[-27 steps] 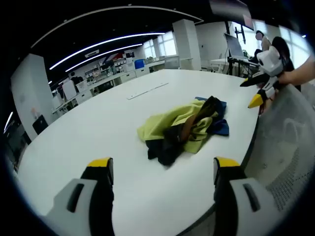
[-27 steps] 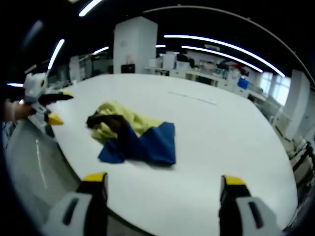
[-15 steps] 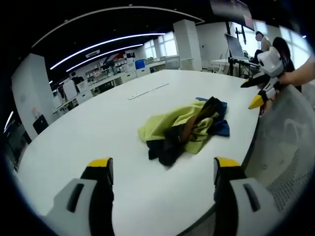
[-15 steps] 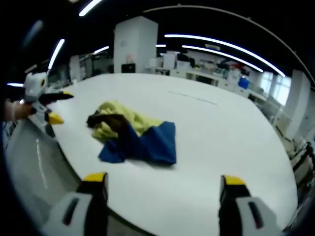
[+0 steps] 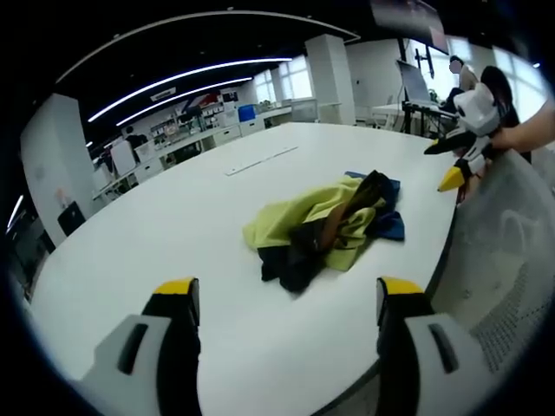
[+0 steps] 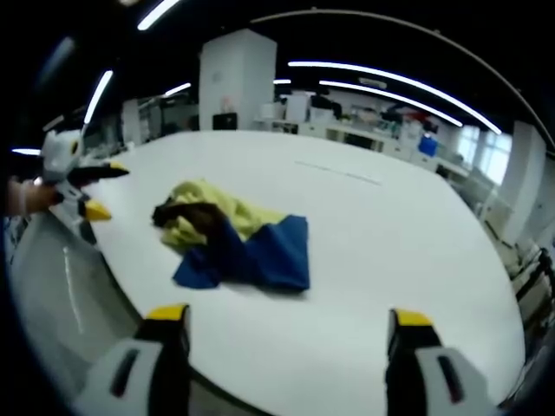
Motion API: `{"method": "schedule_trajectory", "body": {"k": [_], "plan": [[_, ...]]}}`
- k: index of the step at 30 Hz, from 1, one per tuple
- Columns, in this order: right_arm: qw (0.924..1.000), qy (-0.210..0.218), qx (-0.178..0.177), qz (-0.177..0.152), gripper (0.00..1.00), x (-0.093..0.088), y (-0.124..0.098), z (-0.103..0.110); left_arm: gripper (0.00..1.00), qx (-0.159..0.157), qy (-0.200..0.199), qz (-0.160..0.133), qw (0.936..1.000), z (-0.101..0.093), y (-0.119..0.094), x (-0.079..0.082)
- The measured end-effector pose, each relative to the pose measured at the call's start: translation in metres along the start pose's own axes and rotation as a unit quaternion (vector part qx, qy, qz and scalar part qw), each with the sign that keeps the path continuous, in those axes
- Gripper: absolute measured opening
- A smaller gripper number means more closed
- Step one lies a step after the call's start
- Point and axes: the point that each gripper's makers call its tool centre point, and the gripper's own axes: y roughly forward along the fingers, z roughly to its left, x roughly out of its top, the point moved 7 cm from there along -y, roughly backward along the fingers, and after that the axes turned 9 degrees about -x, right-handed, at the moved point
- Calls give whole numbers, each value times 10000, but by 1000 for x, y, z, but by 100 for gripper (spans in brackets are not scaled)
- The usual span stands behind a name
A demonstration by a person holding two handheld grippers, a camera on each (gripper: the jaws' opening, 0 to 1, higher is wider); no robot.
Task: Fold the garment on the visible template until the final outline fits inside the template.
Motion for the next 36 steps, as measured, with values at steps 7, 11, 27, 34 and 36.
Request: {"method": "schedule_trajectory", "body": {"k": [7, 11, 27, 34, 36], "plan": [[10000, 10, -9, -1, 95, 0, 0, -1, 81, -7, 0, -4, 10000, 1, 1, 0], [10000, 5, 9, -6, 95, 0, 0, 0, 81, -5, 1, 0, 10000, 1, 1, -1], [10000, 35, 20, 14, 94, -1, 0, 0, 81, 19, -10, 11, 10000, 0, -1, -2], [10000, 37, 35, 18, 94, -2, 0, 1, 80, 16, -23, 8, 10000, 0, -1, -2], [10000, 47, 39, 16, 94, -2, 0, 1, 80, 12, -25, 2, 10000, -2, -1, -1]]}}
